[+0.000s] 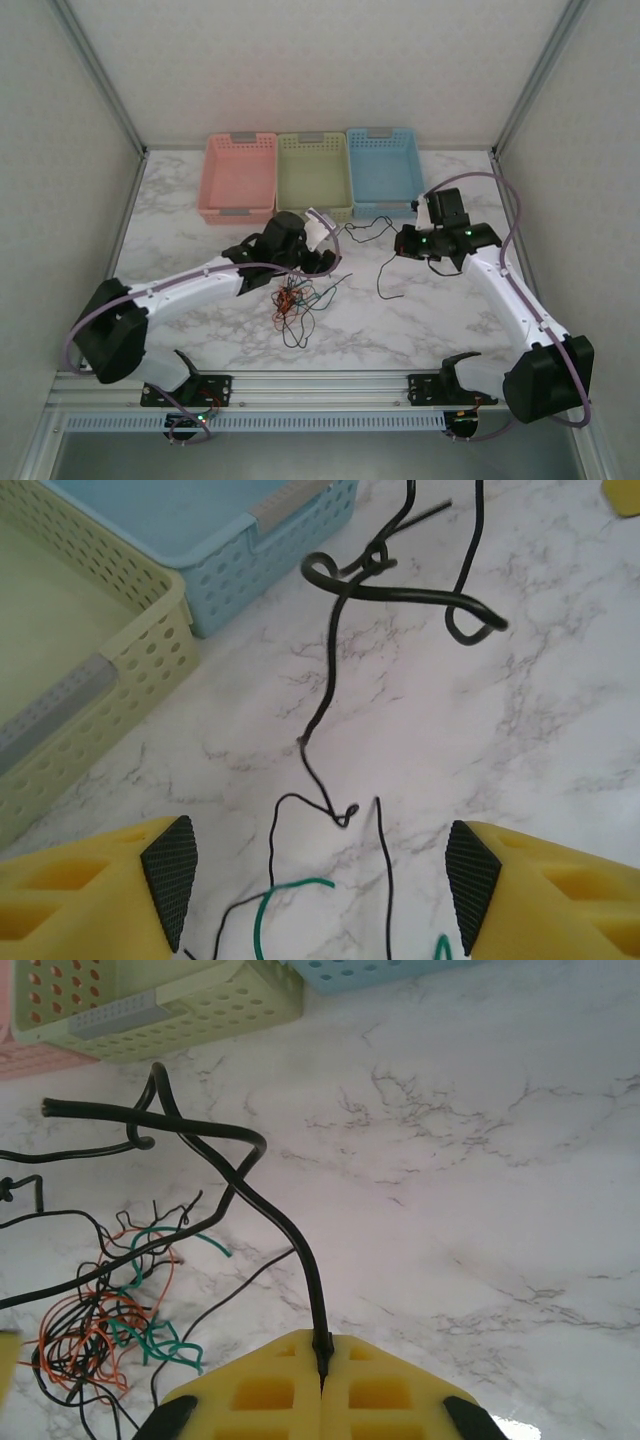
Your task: Untangle the cables
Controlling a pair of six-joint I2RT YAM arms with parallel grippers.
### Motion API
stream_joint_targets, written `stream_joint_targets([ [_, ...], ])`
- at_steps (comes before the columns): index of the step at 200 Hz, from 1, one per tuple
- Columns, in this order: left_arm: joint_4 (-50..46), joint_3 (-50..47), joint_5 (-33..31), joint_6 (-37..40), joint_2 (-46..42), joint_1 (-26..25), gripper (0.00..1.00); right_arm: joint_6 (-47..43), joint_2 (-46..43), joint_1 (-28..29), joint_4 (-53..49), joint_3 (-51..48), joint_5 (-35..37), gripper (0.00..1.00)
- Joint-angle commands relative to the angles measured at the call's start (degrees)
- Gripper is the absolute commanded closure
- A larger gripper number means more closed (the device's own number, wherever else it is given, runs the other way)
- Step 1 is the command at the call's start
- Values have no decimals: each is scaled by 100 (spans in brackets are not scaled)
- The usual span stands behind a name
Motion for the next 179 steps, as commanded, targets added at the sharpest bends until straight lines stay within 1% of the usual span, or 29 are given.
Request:
stream_joint_targets([
  [1,670,217,20,385,226,-33,32,32,78,62,-115,254,-86,100],
  [18,942,221,-62,382,407,-28,35,62,93,78,-80,255,-97,100],
  [36,916,354,-244,363,607,-33,40,54,138,89,-97,275,-105,100],
  [56,673,613,-369,354,902,-33,49,34,162,100,-102,288,-103,100],
  [67,712,639,-408,332,972,-33,56,27,180,103,-115,290,-57,100],
  [86,925,529,-422,212,939,-33,60,6,228,101,-132,299,-60,100],
  [99,991,465,-404,166,880,-33,68,-5,239,107,-141,307,-48,100],
  [114,986,393,-393,114,789,-33,82,-36,246,107,-154,299,-13,100],
  [119,987,346,-401,79,749,-33,84,-63,251,107,-171,306,-1,100],
  [123,1007,311,-414,51,710,-33,89,-75,255,107,-183,315,19,100],
  [136,1077,152,-592,-157,539,-33,100,-169,268,108,-269,374,166,100],
  [157,1158,-175,-853,-453,178,-33,100,-249,264,108,-369,448,473,100],
  [179,871,-391,-1098,-731,-207,-33,100,-248,246,98,-361,433,768,100],
])
